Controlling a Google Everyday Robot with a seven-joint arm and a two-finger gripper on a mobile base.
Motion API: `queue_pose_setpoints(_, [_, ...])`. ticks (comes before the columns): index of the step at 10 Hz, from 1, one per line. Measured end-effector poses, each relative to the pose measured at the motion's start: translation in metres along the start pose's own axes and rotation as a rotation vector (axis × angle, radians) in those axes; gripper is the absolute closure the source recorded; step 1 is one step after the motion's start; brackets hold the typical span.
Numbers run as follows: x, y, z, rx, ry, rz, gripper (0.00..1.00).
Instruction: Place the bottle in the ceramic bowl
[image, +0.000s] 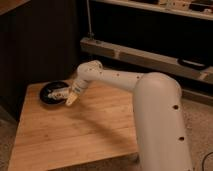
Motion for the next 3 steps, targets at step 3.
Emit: queue_pose_setpoints(3, [0.0002, -0.0002, -0.0003, 0.0, 0.0, 0.0, 0.2])
